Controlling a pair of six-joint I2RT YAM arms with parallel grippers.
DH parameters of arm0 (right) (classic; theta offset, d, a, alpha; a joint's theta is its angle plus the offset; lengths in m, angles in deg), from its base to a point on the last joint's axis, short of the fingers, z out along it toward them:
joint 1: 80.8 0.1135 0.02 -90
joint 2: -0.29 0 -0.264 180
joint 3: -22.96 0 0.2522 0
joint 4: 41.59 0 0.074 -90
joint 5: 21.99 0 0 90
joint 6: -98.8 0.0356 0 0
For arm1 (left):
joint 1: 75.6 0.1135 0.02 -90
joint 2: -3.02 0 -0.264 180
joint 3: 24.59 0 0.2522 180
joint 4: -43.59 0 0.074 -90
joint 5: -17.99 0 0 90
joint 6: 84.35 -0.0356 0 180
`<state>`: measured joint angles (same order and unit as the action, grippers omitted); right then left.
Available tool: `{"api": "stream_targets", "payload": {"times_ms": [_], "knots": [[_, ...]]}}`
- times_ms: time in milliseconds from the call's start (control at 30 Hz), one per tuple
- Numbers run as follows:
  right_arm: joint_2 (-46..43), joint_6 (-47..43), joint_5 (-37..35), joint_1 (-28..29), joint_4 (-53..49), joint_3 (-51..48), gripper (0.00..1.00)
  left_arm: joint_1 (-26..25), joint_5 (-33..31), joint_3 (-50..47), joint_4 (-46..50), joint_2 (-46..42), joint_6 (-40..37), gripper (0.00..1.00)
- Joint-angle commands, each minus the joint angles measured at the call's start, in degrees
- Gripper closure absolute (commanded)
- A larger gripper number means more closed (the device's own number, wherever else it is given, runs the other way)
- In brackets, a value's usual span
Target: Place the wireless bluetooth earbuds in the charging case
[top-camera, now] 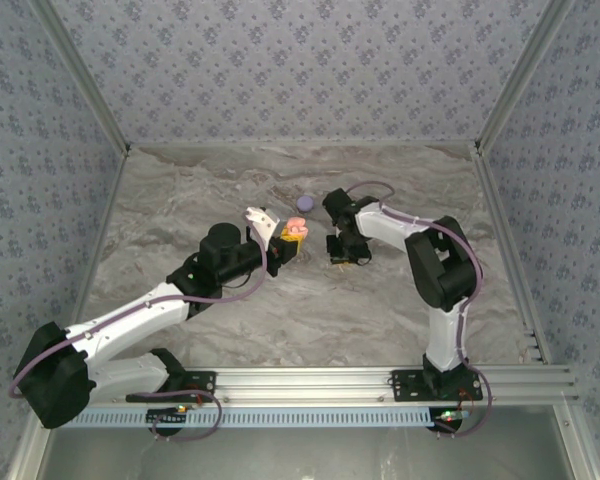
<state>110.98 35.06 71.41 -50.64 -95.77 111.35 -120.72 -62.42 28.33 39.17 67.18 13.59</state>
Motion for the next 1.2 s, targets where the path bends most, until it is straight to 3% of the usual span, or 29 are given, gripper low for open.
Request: {"api": "stream_targets", "payload": {"times_ms": [0,433,633,867,1167], "knots": [[-4.1,0.4,-0.1,-2.1,3.3,-3.0,0.83,-0.3,-0.3,0.3,-2.0,-0.7,-0.5,0.86],[-2.1,0.6,-2.5,-3.9,1.7,-4.1,0.81,-0.4,-0.4,0.7,-2.0,0.8,0.2,0.87],[-1.1,-1.7,-2.4,-3.9,0.2,-2.9,0.74,-0.4,-0.5,0.8,-1.9,0.8,0.2,0.87],[-0.6,-9.6,-2.3,-3.9,-3.2,-0.5,0.56,-0.4,-0.5,0.9,-1.6,0.7,0.1,0.87],[1.5,-19.7,-1.4,-3.2,-7.8,4.1,0.56,-0.3,-0.5,1.1,-1.5,0.7,0.1,0.87]]}}
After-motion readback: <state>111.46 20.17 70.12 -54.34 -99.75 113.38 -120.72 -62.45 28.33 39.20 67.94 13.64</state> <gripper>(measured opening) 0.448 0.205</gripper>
